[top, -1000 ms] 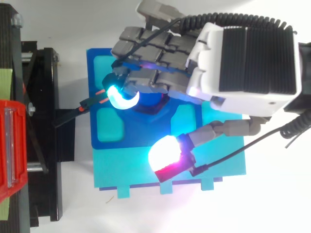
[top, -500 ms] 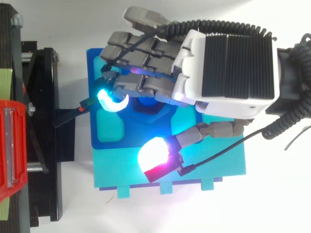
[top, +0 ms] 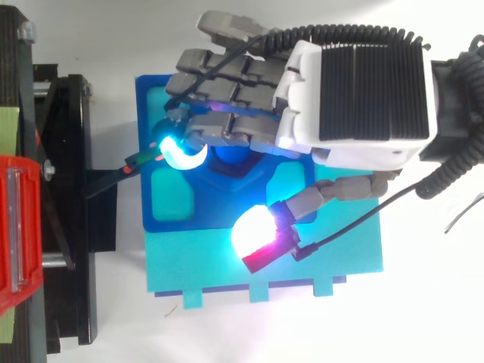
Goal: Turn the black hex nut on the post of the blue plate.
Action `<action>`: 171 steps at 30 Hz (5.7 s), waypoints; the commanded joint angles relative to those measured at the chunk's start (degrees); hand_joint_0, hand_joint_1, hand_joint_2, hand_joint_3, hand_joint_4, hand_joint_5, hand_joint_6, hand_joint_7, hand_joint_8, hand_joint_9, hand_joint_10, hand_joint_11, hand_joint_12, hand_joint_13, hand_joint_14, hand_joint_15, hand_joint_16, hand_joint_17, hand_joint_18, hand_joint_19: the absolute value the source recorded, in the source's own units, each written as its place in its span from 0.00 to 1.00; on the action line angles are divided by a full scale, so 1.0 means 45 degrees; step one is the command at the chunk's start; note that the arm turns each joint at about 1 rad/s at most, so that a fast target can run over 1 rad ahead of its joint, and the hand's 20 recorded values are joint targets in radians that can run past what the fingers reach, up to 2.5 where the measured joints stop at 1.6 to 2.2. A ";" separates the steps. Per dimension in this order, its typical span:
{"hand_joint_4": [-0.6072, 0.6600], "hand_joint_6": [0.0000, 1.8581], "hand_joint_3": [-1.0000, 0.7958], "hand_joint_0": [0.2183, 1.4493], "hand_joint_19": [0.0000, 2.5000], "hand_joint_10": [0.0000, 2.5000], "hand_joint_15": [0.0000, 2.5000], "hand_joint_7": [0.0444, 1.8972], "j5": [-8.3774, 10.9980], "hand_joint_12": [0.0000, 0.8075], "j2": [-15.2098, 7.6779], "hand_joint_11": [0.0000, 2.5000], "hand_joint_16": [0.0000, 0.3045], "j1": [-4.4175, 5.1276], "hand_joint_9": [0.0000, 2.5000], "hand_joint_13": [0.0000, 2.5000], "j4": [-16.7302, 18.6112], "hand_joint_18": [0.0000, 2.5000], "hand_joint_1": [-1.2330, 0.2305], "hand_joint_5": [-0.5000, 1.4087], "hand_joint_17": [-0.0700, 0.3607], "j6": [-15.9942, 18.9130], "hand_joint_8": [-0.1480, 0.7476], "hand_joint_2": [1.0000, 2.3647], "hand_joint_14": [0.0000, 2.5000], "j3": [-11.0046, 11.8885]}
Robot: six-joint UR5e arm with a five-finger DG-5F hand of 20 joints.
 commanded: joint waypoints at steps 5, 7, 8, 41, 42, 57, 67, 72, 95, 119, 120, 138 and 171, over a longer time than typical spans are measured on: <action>0.68 0.27 0.28 0.20 0.00 0.00 0.00 0.42 -0.0609 0.48 0.0000 0.00 0.20 -0.0356 0.13 0.02 -0.0031 0.00 0.57 0.16 0.49 -0.0003 0.47 0.00 0.00 0.0016; 0.68 0.27 0.28 0.20 0.01 0.00 0.00 0.42 -0.0785 0.48 0.0000 0.00 0.20 -0.0454 0.13 0.02 -0.0050 0.00 0.57 0.16 0.49 -0.0003 0.47 0.00 0.00 -0.0003; 0.68 0.27 0.28 0.20 0.00 0.00 0.00 0.42 -0.0843 0.48 0.0000 0.00 0.20 -0.0493 0.13 0.02 -0.0050 0.00 0.56 0.16 0.49 -0.0003 0.48 0.00 0.00 0.0016; 0.67 0.27 0.28 0.19 0.00 0.00 0.00 0.43 -0.1898 0.48 -0.0195 0.00 0.20 -0.0610 0.12 0.01 -0.0929 0.00 0.35 0.16 0.49 -0.0198 0.46 0.00 0.00 0.1657; 0.66 0.27 0.28 0.19 0.00 0.00 0.00 0.43 -0.1800 0.47 -0.0469 0.00 0.20 -0.0493 0.11 0.01 -0.0714 0.00 0.32 0.16 0.48 -0.0198 0.46 0.00 0.00 0.1657; 0.67 0.27 0.28 0.20 0.00 0.00 0.00 0.44 -0.1781 0.47 -0.0938 0.01 0.20 -0.0239 0.12 0.02 -0.0421 0.00 0.32 0.15 0.47 -0.0081 0.45 0.00 0.00 0.1715; 0.70 0.27 0.28 0.19 0.00 0.00 0.00 0.46 -0.1859 0.49 -0.0938 0.00 0.20 -0.0317 0.12 0.02 -0.0773 0.00 0.49 0.16 0.49 -0.0081 0.48 0.00 0.00 0.1696; 0.70 0.27 0.28 0.19 0.00 0.00 0.00 0.49 -0.2054 0.49 -0.0938 0.00 0.20 -0.0434 0.12 0.02 -0.0988 0.00 0.53 0.17 0.48 -0.0081 0.48 0.00 0.00 0.1696; 0.70 0.27 0.28 0.19 0.00 0.00 0.00 0.49 -0.3343 0.49 -0.0918 0.01 0.20 -0.1372 0.13 0.02 -0.0910 0.00 0.54 0.17 0.48 -0.0237 0.49 0.00 0.00 0.1696; 0.71 0.27 0.28 0.19 0.00 0.00 0.00 0.49 -0.4574 0.49 -0.0918 0.01 0.20 -0.2055 0.13 0.03 -0.1730 0.00 0.54 0.17 0.49 -0.0198 0.49 0.00 0.00 0.2653; 0.71 0.27 0.28 0.19 0.00 0.00 0.00 0.49 -0.4554 0.49 -0.0918 0.01 0.20 -0.2036 0.13 0.03 -0.1789 0.00 0.54 0.17 0.49 -0.0139 0.49 0.00 0.00 0.2712; 0.71 0.27 0.28 0.19 0.00 0.00 0.00 0.49 -0.3499 0.49 -0.0938 0.01 0.20 -0.1215 0.14 0.03 -0.1320 0.00 0.53 0.17 0.49 0.0036 0.49 0.00 0.00 0.2633; 0.71 0.27 0.28 0.19 0.00 0.00 0.00 0.48 -0.2406 0.48 -0.0938 0.01 0.20 -0.0473 0.14 0.03 -0.1574 0.00 0.52 0.17 0.48 0.0193 0.49 0.00 0.00 0.2184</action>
